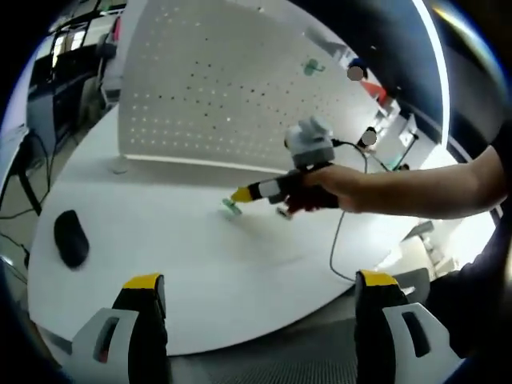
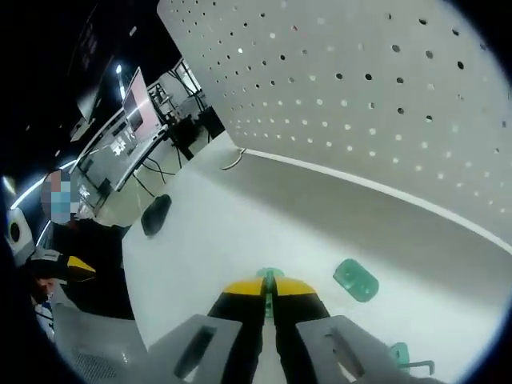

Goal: Insert the hook assembly into the mounting plate slot until the hook locks in place.

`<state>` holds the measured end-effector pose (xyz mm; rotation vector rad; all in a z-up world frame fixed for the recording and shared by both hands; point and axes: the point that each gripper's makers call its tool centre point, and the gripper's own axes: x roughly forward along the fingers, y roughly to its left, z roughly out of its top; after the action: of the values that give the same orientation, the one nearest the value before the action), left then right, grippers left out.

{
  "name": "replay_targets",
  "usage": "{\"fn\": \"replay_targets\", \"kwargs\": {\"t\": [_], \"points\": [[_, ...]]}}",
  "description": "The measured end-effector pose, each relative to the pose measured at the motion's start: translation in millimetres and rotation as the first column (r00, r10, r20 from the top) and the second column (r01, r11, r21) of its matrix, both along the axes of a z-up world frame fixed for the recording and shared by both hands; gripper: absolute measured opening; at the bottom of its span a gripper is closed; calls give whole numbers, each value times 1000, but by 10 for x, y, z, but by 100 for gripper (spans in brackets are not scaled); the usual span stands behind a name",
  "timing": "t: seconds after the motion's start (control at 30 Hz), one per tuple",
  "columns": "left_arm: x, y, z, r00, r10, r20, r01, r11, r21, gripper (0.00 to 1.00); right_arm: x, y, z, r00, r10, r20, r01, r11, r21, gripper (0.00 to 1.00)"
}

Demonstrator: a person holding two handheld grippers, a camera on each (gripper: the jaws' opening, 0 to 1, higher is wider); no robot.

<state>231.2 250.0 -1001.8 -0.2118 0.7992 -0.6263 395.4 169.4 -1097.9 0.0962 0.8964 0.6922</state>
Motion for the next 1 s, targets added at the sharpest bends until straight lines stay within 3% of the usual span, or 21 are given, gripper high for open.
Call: {"fn": "replay_targets", "kwargs": {"t": [0.33,0.7,1.0], "points": [[32,-1,140,999,-6,41,6,1000,11,100,-43,-53,232,999,-28,36,26,999,44,0],[155,50,253,997,11,75,-15,998,60,98,-126,-117,823,988,-67,141,45,987,154,0],[186,-94,369,994,-10,106,2,998,68,98,-415,-208,1161,975,-106,196,55,966,253,0]]}}
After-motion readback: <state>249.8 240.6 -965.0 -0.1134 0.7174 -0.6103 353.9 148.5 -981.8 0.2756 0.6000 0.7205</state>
